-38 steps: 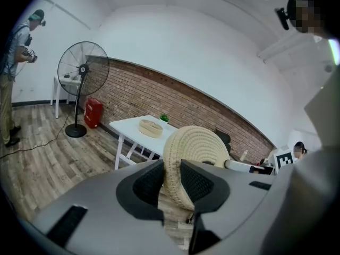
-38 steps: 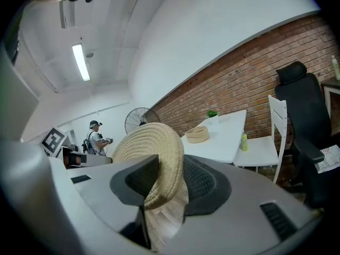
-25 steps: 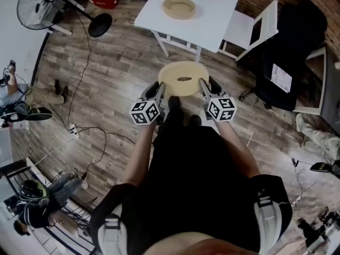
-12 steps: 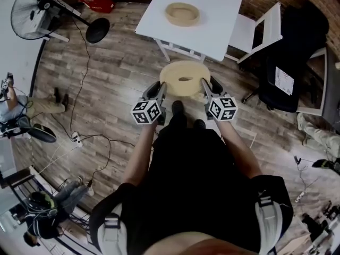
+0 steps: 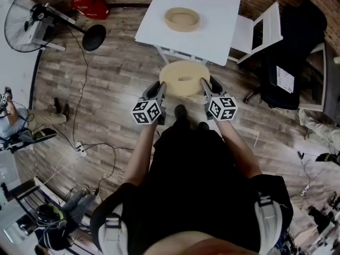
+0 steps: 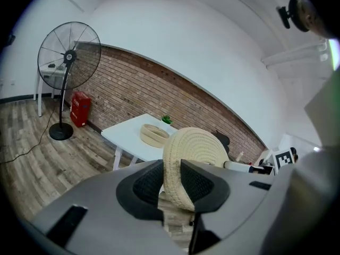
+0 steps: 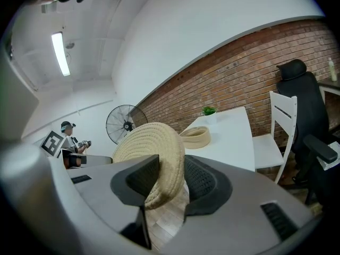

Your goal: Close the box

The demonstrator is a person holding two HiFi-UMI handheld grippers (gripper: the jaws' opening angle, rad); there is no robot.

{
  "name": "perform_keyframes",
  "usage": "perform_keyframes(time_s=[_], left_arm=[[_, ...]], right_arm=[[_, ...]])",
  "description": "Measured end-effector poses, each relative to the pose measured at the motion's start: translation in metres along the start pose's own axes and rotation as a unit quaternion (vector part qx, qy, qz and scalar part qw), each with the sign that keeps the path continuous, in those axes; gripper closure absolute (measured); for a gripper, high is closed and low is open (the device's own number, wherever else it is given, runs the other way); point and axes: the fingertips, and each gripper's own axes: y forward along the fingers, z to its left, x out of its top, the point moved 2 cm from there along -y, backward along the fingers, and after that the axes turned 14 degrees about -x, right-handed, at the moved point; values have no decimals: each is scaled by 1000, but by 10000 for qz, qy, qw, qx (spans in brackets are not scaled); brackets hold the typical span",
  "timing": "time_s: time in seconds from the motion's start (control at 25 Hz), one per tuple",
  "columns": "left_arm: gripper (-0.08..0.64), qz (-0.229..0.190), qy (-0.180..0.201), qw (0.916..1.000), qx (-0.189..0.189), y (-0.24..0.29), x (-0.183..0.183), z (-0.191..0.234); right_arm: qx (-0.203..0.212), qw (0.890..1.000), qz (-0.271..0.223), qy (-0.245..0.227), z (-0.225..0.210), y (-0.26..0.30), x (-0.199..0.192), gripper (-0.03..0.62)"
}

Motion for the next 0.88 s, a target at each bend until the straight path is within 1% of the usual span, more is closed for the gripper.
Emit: perform_keyframes(time_s=[0.4, 0.88], left_arm=[[451, -15, 59, 9997, -223, 5, 22, 29], [451, 52, 84, 9993, -373, 6, 27, 45]], right_arm=[[-209, 9996, -156, 53, 18, 21, 6, 457], [-373, 9990, -216, 96, 28, 27, 3, 458]])
